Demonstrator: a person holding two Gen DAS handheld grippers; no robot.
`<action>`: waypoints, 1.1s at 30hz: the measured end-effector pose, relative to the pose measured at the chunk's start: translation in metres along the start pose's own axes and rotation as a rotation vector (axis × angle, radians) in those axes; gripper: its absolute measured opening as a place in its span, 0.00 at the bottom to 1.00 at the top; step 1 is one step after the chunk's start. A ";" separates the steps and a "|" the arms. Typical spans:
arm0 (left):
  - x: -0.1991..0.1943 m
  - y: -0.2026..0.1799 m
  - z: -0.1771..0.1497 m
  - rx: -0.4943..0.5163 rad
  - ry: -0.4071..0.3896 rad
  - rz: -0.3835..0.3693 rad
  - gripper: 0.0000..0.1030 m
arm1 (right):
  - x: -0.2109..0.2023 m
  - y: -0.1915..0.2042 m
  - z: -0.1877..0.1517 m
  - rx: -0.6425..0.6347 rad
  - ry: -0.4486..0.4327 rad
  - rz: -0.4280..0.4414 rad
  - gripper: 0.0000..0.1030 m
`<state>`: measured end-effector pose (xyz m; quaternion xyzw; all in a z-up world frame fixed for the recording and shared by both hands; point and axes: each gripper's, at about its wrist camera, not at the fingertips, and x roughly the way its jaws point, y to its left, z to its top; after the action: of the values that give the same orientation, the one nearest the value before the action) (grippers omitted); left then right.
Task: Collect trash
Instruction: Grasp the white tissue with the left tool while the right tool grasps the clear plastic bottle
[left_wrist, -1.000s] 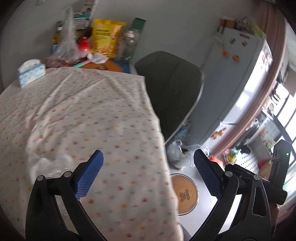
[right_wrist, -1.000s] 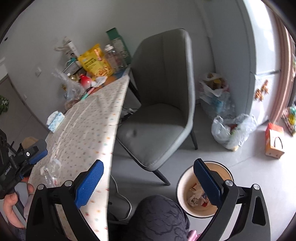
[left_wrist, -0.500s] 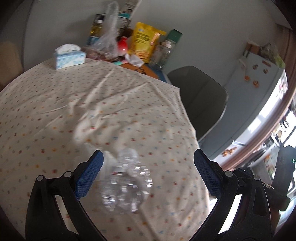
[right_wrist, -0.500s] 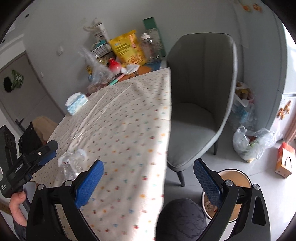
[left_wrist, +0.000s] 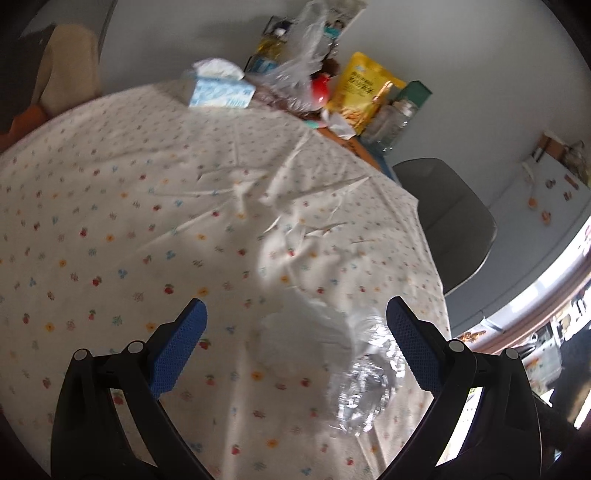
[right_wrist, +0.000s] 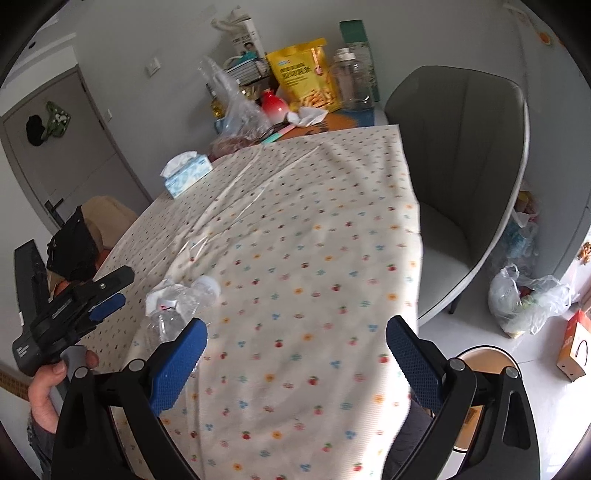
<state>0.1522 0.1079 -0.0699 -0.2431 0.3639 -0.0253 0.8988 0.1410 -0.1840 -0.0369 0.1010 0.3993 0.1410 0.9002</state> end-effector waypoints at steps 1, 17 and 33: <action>0.003 0.002 0.000 -0.008 0.006 -0.003 0.89 | 0.001 0.002 0.000 -0.005 0.002 0.003 0.92; 0.005 0.004 -0.003 -0.023 0.020 -0.014 0.09 | 0.015 0.022 0.002 -0.044 0.036 0.036 0.92; -0.053 0.054 0.010 -0.076 -0.085 0.009 0.09 | 0.077 0.105 -0.011 -0.155 0.160 0.116 0.92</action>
<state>0.1129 0.1718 -0.0544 -0.2763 0.3270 0.0029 0.9037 0.1644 -0.0587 -0.0662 0.0424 0.4514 0.2307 0.8610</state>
